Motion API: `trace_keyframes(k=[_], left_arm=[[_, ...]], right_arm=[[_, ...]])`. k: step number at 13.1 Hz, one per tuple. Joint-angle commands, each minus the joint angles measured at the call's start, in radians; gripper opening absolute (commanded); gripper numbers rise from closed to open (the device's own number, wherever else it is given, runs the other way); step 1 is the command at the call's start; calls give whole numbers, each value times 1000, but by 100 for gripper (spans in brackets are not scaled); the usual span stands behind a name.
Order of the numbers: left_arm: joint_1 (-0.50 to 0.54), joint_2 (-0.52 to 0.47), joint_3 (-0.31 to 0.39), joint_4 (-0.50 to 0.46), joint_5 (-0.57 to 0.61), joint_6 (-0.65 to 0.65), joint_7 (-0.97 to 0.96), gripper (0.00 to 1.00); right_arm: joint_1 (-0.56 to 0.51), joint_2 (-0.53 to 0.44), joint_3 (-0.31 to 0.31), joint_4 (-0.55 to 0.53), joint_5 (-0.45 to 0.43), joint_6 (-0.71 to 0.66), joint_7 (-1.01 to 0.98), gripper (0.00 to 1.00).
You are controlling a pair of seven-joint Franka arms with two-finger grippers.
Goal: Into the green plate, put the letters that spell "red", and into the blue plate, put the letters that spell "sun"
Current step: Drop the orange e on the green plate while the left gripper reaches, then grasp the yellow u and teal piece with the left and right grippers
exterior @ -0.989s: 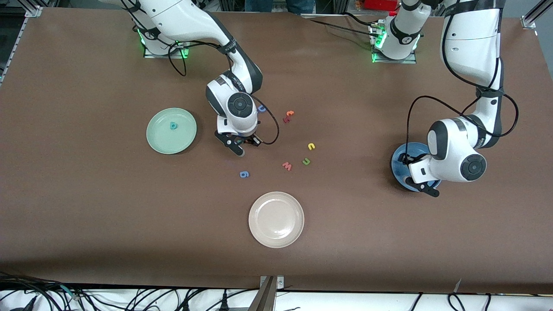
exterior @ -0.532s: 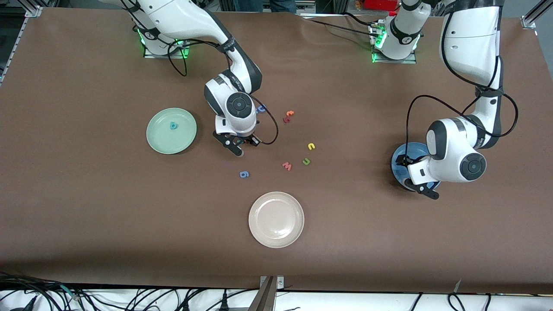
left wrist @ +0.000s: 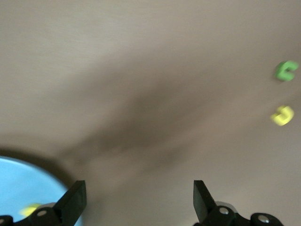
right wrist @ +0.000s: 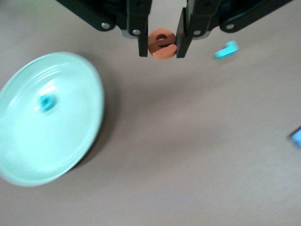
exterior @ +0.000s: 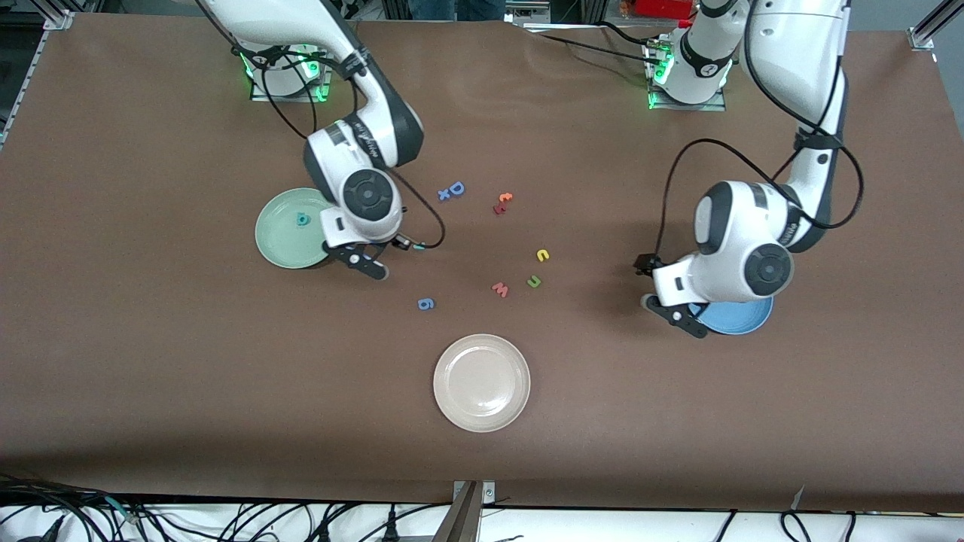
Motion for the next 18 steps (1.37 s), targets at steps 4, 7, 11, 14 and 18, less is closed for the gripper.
trace_keyframes(k=[4,7,11,14,18], left_arm=[[-102,-21,-84,-16,16,0,-553,100],[-126,-4,-120,-13,10,39,-713,100],[-138,20,-147,-14,10,112,-1045,100],[-151,49,-153,-14,10,171,-1067,100],[-172,68,-166,-25,22,217,-1090,92]], right_arm=[[-1,-153,-148,-221,16,-3,-352,16],[-1,-194,-182,-400,19,147,-432,17],[-1,-185,-182,-500,19,292,-433,19],[-1,-165,-179,-497,20,297,-427,19],[0,-142,-173,-496,20,341,-420,23]])
